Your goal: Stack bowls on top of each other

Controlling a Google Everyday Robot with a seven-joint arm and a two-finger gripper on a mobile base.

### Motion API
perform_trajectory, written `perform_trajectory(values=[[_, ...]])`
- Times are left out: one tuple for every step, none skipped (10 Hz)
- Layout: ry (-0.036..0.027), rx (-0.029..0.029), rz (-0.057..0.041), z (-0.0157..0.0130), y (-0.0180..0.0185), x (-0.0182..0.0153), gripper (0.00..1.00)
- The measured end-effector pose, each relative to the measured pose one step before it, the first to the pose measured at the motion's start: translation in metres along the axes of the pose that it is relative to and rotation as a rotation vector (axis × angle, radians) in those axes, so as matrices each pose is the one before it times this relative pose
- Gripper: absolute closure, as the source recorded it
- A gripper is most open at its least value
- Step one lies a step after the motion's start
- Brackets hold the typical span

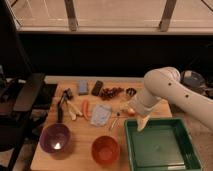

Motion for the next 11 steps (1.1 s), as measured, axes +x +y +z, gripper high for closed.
perform_trajectory(values=[[0.00002,-0.00001,0.00002,0.00002,0.00002,0.00002,0.26],[0.00002,0.00009,0.00001,-0.00003,-0.00004,-0.00001,0.26],[-0.00002,-0.00007,0.00003,0.00001,0.00003,0.00000,0.26],[0.00006,-0.00003,0.00001,0.00000,0.00004,0.00003,0.26],[-0.00005,0.00008,-0.00006,0.00000,-0.00005,-0.00004,0.26],[0.00002,-0.00001,0.00003,0.00000,-0.00001,0.00000,0.26],[0.00000,-0.00003,-0.00002,0.00002,0.00003,0.00002,0.26],[-0.00007,0.00001,0.00001,-0.00002,0.00000,-0.00002,0.26],[-0.00015,0.00260,-0.00038,-0.00011,0.00067,0.00016,0.26],[0.00836,-0.00384,-0.01221,-0.00027,0.00167,-0.00091,0.26],[0.00985,-0.01217,-0.04527,0.00254,-0.00269,-0.00669,0.26]])
